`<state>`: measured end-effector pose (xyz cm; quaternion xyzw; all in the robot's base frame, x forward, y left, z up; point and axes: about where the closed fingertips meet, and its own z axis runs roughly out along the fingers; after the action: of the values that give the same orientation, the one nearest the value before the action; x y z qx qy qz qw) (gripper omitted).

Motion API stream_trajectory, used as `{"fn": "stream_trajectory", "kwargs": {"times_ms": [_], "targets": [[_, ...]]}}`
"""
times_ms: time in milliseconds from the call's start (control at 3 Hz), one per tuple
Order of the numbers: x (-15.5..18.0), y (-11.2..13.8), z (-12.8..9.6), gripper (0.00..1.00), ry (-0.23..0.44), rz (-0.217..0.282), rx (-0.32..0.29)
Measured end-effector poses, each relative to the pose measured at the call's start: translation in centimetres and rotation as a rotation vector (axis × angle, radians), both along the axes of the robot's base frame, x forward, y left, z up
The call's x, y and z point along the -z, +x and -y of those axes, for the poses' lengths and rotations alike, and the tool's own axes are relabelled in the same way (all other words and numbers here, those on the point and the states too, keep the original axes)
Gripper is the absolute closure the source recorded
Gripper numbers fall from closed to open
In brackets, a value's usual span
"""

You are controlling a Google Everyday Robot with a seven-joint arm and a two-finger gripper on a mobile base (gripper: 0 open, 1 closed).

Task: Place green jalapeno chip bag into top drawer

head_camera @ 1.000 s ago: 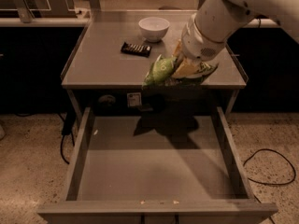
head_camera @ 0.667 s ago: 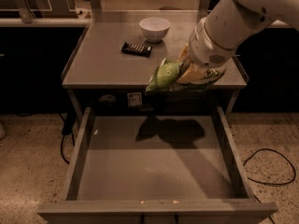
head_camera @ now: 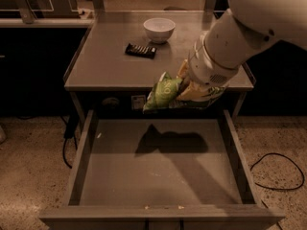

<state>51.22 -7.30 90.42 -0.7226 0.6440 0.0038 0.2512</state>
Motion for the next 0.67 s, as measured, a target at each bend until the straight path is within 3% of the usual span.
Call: {"fn": "stream_trajectory", "kwargs": {"times_ms": [667], "targets": [[8.6, 1.0, -2.4, 1.00, -0.027, -0.012, -0.095]]}}
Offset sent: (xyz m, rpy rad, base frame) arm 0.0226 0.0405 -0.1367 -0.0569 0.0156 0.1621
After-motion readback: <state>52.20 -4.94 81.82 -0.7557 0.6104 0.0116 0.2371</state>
